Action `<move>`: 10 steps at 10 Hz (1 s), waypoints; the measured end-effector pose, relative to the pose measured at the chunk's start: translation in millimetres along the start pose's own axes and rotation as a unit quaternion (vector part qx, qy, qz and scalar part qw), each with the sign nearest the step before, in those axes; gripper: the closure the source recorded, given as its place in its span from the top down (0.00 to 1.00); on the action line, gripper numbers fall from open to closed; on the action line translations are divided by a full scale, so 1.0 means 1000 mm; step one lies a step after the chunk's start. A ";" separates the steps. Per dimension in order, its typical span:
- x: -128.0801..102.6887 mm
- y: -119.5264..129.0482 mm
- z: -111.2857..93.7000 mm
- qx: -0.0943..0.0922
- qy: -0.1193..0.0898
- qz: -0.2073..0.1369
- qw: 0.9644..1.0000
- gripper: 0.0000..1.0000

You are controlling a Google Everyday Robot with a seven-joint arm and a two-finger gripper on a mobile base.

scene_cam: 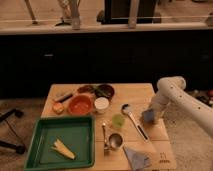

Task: Place sponge in metal cup

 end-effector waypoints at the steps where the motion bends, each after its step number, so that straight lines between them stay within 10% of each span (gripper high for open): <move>1: 0.000 0.000 -0.001 0.001 0.000 0.000 1.000 0.00; 10: -0.001 0.002 -0.005 0.005 0.003 0.000 1.000 0.00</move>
